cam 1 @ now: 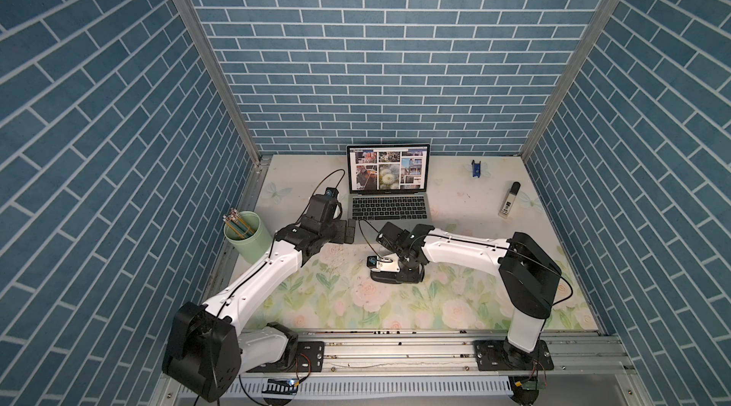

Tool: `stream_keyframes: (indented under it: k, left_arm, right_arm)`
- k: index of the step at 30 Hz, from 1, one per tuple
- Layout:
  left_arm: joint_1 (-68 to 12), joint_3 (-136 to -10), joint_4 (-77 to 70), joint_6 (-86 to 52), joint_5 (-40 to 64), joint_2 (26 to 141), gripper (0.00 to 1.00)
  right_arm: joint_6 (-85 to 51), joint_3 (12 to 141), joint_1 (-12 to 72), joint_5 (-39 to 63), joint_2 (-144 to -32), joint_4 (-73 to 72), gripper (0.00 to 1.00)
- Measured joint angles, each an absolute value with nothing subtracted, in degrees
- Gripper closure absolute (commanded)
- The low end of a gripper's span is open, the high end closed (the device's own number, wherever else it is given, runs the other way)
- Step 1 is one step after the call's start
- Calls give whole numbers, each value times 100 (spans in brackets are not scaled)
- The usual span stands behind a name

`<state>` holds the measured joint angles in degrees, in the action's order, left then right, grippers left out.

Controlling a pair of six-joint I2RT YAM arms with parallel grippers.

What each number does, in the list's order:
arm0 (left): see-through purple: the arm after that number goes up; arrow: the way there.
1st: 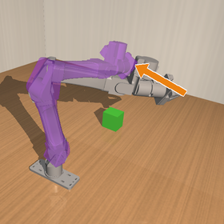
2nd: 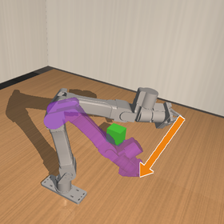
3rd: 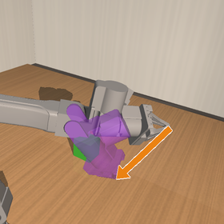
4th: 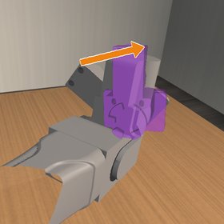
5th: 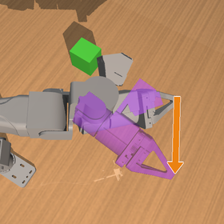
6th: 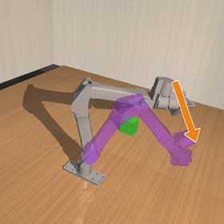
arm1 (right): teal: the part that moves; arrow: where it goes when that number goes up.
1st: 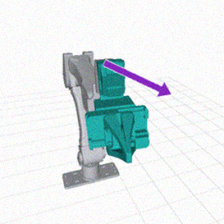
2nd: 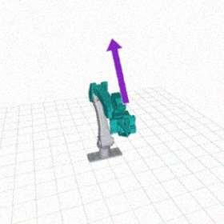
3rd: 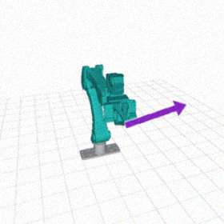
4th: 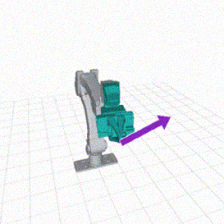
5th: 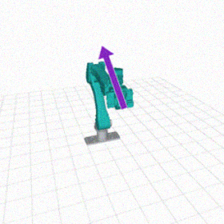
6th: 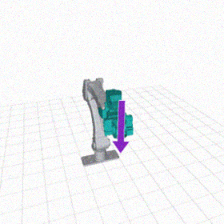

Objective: Remove the wireless mouse receiver from the laptop
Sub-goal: Insert the USB plug into the mouse.

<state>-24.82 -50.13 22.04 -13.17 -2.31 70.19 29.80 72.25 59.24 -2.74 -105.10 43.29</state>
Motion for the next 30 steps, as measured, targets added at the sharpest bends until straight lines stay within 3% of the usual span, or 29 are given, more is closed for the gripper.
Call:
stream_keyframes:
  k: [13,30]
  left_arm:
    - [-2482,-5013,2204,-1297,-228,7019,0]
    - [-2482,-5013,2204,-1280,-228,7019,0]
  right_arm:
    - [2947,7225,5924,-283,-10521,4434,79]
    - [2891,7275,5924,-327,-10619,4519,76]
